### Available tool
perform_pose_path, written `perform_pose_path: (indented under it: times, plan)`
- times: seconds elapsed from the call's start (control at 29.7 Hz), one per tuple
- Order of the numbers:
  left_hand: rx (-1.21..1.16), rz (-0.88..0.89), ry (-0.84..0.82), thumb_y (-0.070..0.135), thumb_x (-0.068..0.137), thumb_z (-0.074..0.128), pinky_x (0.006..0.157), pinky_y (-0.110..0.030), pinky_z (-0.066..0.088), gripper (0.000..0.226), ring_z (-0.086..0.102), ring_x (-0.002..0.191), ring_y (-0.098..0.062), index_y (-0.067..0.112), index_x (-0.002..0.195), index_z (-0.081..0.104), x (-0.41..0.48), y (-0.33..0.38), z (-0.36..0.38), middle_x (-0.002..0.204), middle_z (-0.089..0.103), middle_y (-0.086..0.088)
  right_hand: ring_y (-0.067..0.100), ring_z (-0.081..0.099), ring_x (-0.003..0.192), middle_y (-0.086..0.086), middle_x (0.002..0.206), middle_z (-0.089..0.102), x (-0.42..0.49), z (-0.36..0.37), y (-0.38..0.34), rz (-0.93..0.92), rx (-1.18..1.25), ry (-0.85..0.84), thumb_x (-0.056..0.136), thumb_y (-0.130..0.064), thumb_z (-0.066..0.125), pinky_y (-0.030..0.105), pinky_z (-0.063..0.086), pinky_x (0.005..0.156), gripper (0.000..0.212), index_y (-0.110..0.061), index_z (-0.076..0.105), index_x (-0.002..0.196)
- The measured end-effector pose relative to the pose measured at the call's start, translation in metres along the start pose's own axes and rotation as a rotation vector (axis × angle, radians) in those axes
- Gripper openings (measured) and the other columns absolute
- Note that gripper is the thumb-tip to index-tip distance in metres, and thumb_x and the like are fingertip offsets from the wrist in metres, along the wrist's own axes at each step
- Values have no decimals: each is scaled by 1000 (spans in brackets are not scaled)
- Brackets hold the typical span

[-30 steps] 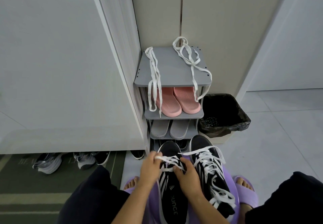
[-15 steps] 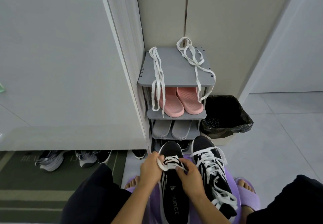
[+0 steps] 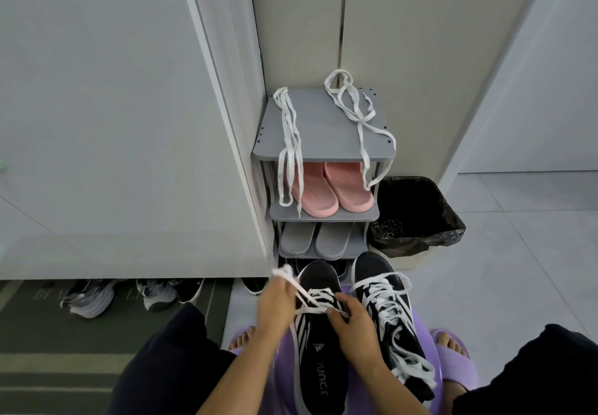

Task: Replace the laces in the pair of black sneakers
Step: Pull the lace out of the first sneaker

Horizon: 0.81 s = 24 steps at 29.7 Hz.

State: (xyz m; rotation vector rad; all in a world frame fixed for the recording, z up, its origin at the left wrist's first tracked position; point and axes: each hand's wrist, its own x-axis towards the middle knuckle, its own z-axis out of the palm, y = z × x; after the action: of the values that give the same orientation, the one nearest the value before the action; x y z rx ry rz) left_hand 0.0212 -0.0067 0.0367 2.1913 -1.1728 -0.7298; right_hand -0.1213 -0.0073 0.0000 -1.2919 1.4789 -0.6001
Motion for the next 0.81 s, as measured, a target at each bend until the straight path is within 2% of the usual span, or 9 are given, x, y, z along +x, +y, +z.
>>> perform_pose_path:
  times: [0.1, 0.17, 0.24, 0.3, 0.37, 0.51, 0.61, 0.71, 0.81]
  plan:
    - [-232, -65, 180, 18, 99, 39, 50, -20, 32, 24, 41, 55, -8, 13, 78, 48, 20, 12, -41, 68, 48, -1, 16, 60, 105, 4, 114, 62, 1, 0, 0, 9, -8, 8, 87, -22, 61, 35, 45, 100, 35, -16, 58, 121]
    - [-241, -100, 50, 22, 98, 44, 48, -19, 35, 21, 41, 53, -8, 11, 79, 48, 20, 12, -43, 66, 48, 0, 15, 60, 103, 4, 114, 61, 0, 1, 0, 5, -11, 11, 87, -23, 60, 36, 45, 99, 33, -17, 58, 120]
    - [-223, -127, -157, 26, 95, 50, 54, -23, 40, 21, 48, 57, -12, 8, 86, 51, 3, 8, -25, 69, 52, -3, 16, 60, 104, 5, 116, 61, -1, 3, 0, 2, -9, 13, 87, -23, 60, 37, 45, 99, 34, -16, 58, 120]
    - [-168, -102, -279, 28, 94, 52, 67, -26, 40, 20, 60, 81, -22, 7, 94, 55, -14, 0, -1, 85, 61, -9, 17, 59, 107, 5, 119, 59, -1, 3, -1, -9, -15, 20, 88, -21, 60, 37, 43, 101, 35, -15, 57, 122]
    - [-135, -83, -255, 24, 94, 52, 70, -24, 36, 14, 59, 94, -25, 11, 90, 55, -20, -4, 12, 93, 60, -10, 18, 57, 110, 4, 121, 57, -1, 2, -2, -20, -33, 24, 88, -19, 60, 34, 42, 102, 37, -14, 55, 124]
    - [81, 46, -162, 24, 96, 46, 74, -29, 39, 22, 57, 93, -25, 6, 98, 57, -10, -3, 14, 97, 62, -9, 17, 56, 109, 3, 121, 55, -1, 1, -3, -22, -47, 7, 89, -21, 59, 31, 42, 100, 37, -14, 54, 125]
    - [-136, 6, 32, 20, 98, 41, 55, -24, 34, 19, 49, 72, -17, 9, 87, 51, 2, 8, -10, 77, 52, -1, 18, 58, 106, 5, 120, 58, -1, 1, -2, -18, -28, 9, 88, -19, 59, 35, 44, 100, 35, -14, 56, 123]
    - [-398, -47, 219, 23, 97, 44, 52, -20, 33, 21, 43, 60, -10, 5, 89, 52, 15, 13, -32, 73, 51, -2, 16, 57, 110, 2, 120, 59, -1, 0, -3, -2, -10, 8, 88, -20, 60, 35, 43, 102, 35, -14, 56, 122]
    - [-392, -101, -1, 35, 95, 46, 58, -21, 41, 29, 51, 67, -13, 7, 90, 52, 0, 6, -19, 80, 59, -8, 17, 57, 110, 5, 121, 60, -3, -1, -5, -12, -25, 14, 88, -21, 60, 34, 42, 102, 35, -14, 55, 123]
